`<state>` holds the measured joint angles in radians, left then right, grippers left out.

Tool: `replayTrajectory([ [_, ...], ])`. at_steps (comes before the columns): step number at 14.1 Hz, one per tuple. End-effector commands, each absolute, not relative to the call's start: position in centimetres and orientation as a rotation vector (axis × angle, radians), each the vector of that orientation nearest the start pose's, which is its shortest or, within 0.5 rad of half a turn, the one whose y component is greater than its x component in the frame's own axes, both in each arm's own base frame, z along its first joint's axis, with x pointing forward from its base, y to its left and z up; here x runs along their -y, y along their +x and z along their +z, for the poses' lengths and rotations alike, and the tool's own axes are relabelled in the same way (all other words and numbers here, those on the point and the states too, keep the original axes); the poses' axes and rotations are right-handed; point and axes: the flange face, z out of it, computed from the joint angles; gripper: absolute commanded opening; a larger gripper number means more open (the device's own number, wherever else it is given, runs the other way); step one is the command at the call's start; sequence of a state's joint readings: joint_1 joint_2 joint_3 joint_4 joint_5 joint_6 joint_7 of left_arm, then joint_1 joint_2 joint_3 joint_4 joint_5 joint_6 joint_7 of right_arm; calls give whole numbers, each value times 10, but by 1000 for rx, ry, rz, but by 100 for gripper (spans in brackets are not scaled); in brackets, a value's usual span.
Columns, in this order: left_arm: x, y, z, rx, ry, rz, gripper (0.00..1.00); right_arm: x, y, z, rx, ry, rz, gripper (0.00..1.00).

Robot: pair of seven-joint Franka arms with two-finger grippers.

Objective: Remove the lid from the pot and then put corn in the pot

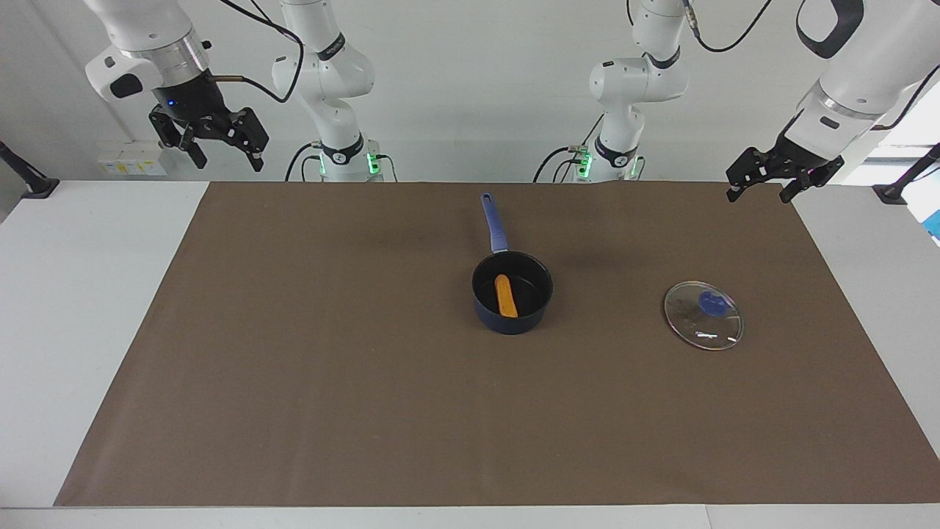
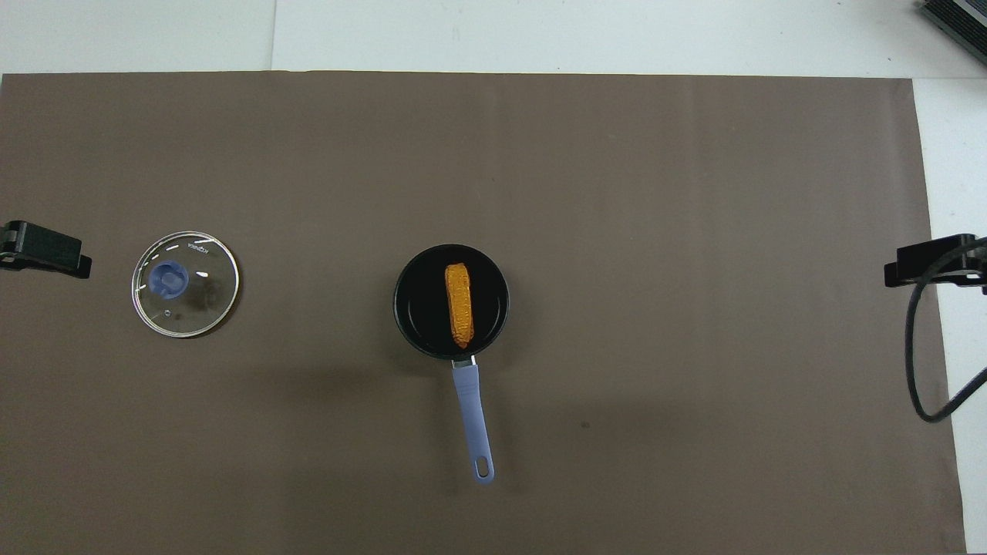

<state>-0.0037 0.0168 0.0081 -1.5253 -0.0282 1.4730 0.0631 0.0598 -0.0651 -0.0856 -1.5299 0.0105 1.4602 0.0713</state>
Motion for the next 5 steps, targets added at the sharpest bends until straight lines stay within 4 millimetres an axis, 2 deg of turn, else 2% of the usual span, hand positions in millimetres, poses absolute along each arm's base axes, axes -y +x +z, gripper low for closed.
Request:
replayTrajectory([
  [1, -2, 545, 633, -93, -3167, 117, 100, 16, 520, 670, -116, -3139, -26, 100],
  [5, -1, 545, 633, -96, -3167, 118, 100, 19, 519, 670, -121, -3151, -22, 100],
])
